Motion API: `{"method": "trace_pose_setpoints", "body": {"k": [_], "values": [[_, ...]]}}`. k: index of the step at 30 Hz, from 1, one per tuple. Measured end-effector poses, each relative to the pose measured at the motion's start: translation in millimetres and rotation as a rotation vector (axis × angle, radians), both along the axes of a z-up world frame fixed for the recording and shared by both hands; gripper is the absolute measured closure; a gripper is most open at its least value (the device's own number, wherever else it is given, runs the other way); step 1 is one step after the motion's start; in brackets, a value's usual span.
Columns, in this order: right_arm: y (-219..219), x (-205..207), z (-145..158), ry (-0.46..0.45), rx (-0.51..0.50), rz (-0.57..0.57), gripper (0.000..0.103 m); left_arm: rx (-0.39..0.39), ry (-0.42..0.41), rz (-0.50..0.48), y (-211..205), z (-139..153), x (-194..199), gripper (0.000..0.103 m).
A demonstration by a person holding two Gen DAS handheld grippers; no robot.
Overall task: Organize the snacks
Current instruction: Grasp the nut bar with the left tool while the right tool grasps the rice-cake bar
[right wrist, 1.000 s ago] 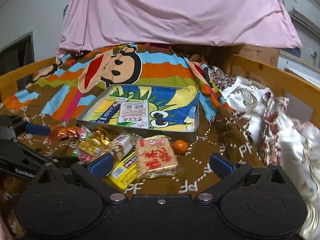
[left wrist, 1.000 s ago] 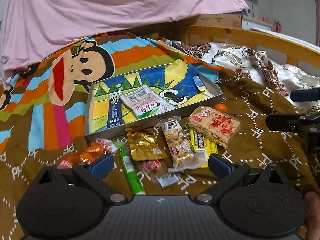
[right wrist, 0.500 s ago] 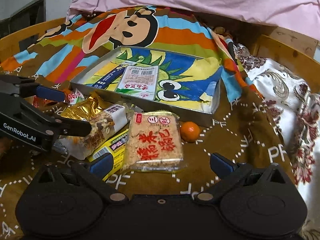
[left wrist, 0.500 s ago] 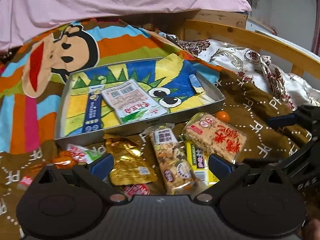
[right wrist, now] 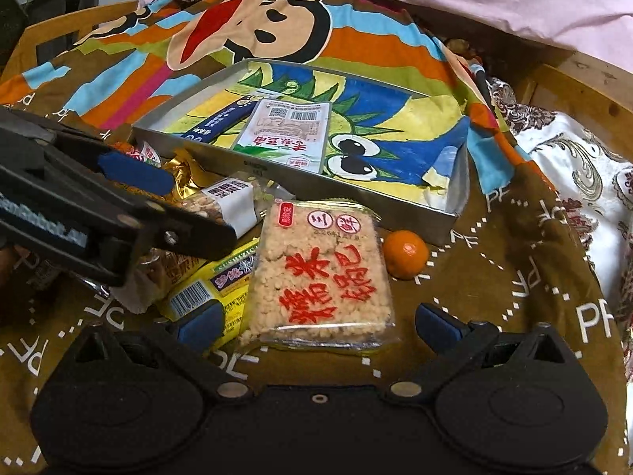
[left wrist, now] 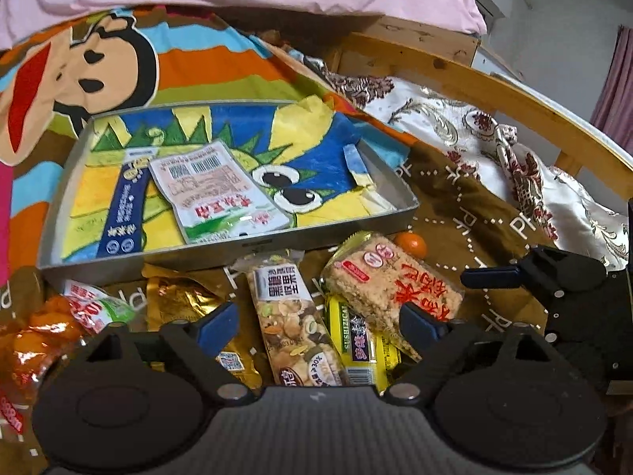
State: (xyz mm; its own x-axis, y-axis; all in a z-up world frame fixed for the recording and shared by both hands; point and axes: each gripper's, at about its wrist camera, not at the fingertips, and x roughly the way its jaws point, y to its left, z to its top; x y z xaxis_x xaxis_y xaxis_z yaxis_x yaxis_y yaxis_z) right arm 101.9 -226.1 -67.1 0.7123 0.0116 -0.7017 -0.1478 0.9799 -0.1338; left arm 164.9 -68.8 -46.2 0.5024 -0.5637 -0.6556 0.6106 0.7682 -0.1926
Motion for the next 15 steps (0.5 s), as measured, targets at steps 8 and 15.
{"method": "trace_pose_setpoints", "body": {"k": [8,15], "values": [[-5,9,-6,0.002,0.089,-0.053,0.001,0.058,0.074,0.021,1,-18,7,0.047],[0,6,-5,-0.009,0.095,-0.044,0.013,0.076,0.051,0.023,-2,-17,4,0.055]]}}
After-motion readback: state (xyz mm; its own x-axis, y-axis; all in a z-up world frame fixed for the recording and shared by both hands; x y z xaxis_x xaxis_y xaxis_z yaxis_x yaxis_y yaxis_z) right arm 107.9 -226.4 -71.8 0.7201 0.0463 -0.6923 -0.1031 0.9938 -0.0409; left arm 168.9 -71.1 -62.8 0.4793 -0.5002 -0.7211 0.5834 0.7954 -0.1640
